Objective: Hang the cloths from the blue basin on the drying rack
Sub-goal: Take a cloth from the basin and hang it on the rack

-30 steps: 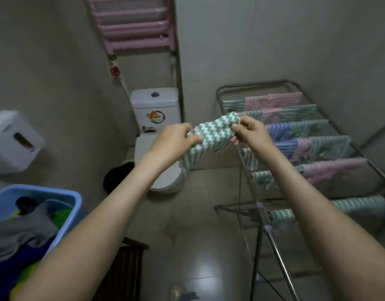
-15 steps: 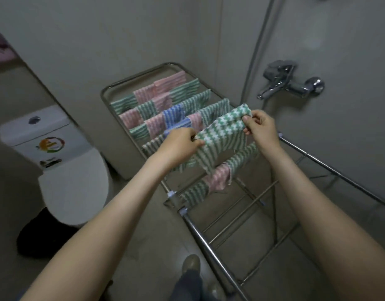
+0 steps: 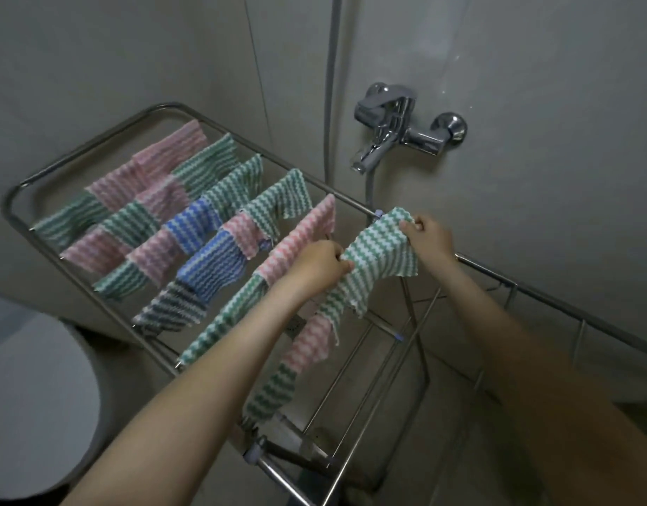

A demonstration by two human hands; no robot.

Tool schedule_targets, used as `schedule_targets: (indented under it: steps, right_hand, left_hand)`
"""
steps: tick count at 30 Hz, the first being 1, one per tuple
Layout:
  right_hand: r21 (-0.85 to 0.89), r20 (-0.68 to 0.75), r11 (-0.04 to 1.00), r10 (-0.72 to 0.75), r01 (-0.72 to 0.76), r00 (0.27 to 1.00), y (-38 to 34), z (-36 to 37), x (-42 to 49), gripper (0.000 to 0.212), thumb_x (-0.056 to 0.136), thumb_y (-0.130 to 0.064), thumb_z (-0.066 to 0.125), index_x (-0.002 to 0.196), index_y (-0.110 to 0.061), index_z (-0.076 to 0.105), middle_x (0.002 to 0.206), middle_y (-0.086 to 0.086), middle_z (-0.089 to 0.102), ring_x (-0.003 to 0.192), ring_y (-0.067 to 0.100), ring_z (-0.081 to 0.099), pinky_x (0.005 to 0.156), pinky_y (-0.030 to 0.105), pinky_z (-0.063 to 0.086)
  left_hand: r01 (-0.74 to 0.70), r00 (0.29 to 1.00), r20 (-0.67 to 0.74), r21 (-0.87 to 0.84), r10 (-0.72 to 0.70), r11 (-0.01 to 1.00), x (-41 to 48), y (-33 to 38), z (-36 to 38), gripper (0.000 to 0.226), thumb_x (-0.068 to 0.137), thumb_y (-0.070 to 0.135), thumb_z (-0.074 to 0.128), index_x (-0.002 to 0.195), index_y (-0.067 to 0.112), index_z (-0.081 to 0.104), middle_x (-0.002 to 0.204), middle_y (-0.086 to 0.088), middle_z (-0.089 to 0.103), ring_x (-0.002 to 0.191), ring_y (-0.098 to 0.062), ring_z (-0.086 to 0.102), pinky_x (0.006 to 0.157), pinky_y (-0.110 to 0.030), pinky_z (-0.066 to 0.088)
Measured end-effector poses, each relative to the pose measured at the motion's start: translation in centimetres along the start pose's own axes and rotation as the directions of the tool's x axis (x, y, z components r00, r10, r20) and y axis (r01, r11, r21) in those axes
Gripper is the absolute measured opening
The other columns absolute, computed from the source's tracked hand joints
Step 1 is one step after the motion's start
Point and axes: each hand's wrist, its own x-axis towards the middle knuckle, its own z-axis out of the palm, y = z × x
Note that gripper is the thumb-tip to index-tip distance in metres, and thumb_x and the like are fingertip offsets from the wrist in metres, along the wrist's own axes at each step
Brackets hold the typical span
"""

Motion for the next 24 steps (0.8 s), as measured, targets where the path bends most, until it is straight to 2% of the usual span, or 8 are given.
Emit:
schedule_targets:
  steps: [6,8,10,14,16,19,21,24]
  right_hand:
    - [-0.071,0.013,0.996,0.055,-0.054,0.998,0.4,2.5,3.2,0.03,0.093,-0.021,0.055,0.106,0.006,0.059,0.107,0.024,0.061,0.102,0.036,0.055,0.07,0.033,0.028]
    - [-0.072,0.058,0.996,0.056,-0.052,0.997,0.4,3.2,3.8,0.033,0.092,-0.022,0.058,0.113,0.002,0.057,0.112,0.021,0.062,0.103,0.032,0.056,0.074,0.03,0.033]
    - [-0.054,0.108,0.999,-0.004,0.01,0.994,0.5,3.7,4.2,0.045,0.085,-0.023,0.064,0.123,-0.002,0.053,0.118,0.017,0.06,0.104,0.028,0.057,0.084,0.031,0.04]
    - [-0.156,0.202,0.946,-0.25,0.283,0.947,1.9,4.8,3.9,0.058,0.077,-0.028,0.059,0.13,-0.006,0.05,0.127,0.017,0.057,0.118,0.035,0.053,0.101,0.05,0.04]
    - [-0.289,0.241,0.871,-0.337,0.398,0.91,2.7,5.6,3.5,0.043,0.081,-0.037,0.05,0.115,-0.013,0.062,0.115,0.01,0.065,0.11,0.032,0.058,0.098,0.045,0.04]
    - [-0.49,0.201,0.708,-0.477,0.51,0.856,3.2,6.6,2.9,0.03,0.083,-0.037,0.043,0.076,-0.02,0.067,0.082,-0.005,0.067,0.089,0.023,0.063,0.081,0.031,0.033]
    - [-0.521,0.199,0.663,-0.517,0.537,0.832,3.1,6.8,2.8,0.026,0.084,-0.031,0.045,0.069,-0.02,0.063,0.076,-0.006,0.065,0.084,0.021,0.062,0.076,0.031,0.031]
    - [-0.503,0.213,0.688,-0.488,0.523,0.847,3.3,6.8,2.8,0.026,0.086,-0.031,0.044,0.07,-0.019,0.062,0.077,-0.005,0.064,0.088,0.017,0.054,0.077,0.034,0.033]
  left_hand:
    - [0.056,0.997,0.055,-0.044,-0.054,0.997,4.9,-2.5,0.9,0.034,0.093,0.026,0.056,0.063,0.013,0.045,0.063,-0.002,0.045,0.066,-0.018,0.049,0.054,-0.031,0.032]
    - [0.082,0.994,0.077,-0.056,-0.077,0.995,6.0,-3.5,1.1,0.024,0.094,0.024,0.055,0.085,0.003,0.059,0.077,-0.01,0.058,0.079,-0.026,0.058,0.065,-0.032,0.041]
    - [0.131,0.986,0.109,-0.027,-0.127,0.991,7.2,-4.8,1.6,0.028,0.095,0.022,0.05,0.106,-0.002,0.059,0.101,-0.019,0.064,0.095,-0.032,0.061,0.073,-0.033,0.045]
    - [0.183,0.983,0.002,0.082,-0.184,0.98,8.2,-5.9,3.1,0.049,0.094,0.032,0.049,0.132,0.0,0.042,0.137,-0.02,0.047,0.125,-0.034,0.045,0.099,-0.037,0.04]
    - [0.154,0.987,0.031,0.029,-0.155,0.988,8.5,-5.3,3.6,0.056,0.094,0.038,0.048,0.136,0.003,0.037,0.14,-0.017,0.042,0.13,-0.032,0.041,0.103,-0.039,0.037]
    - [0.06,0.963,0.264,-0.018,-0.053,0.998,8.5,-4.1,4.4,0.05,0.095,0.041,0.049,0.131,0.007,0.045,0.127,-0.012,0.055,0.117,-0.028,0.053,0.09,-0.033,0.044]
    - [0.0,0.931,0.364,-0.01,0.003,1.0,8.2,-3.7,4.9,0.045,0.096,0.032,0.048,0.133,0.007,0.042,0.126,-0.014,0.056,0.114,-0.028,0.054,0.085,-0.031,0.044]
    - [-0.01,0.923,0.384,-0.026,0.02,1.0,7.9,-3.6,5.2,0.044,0.1,0.022,0.042,0.14,0.008,0.032,0.129,-0.014,0.053,0.114,-0.027,0.053,0.079,-0.026,0.04]
